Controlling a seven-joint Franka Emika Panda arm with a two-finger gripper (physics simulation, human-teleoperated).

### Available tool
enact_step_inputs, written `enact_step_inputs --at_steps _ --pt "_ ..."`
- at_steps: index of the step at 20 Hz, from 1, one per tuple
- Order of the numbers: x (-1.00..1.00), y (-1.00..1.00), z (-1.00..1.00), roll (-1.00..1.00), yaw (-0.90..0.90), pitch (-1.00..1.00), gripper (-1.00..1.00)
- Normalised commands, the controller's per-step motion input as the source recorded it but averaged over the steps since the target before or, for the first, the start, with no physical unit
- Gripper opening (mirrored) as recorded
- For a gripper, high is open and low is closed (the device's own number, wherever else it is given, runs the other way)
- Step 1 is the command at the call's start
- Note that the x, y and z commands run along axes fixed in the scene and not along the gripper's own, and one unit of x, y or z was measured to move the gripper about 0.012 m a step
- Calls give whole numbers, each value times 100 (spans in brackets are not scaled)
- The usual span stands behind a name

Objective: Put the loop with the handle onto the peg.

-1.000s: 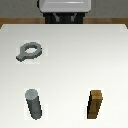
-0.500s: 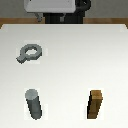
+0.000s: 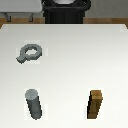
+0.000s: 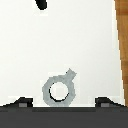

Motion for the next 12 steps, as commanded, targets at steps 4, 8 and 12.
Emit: enact_step_inputs --at_steps 4,8,12 --pt "0 0 0 0 -61 0 100" --pt "0 0 0 0 -83 0 100" --pt "25 0 0 0 0 0 100"
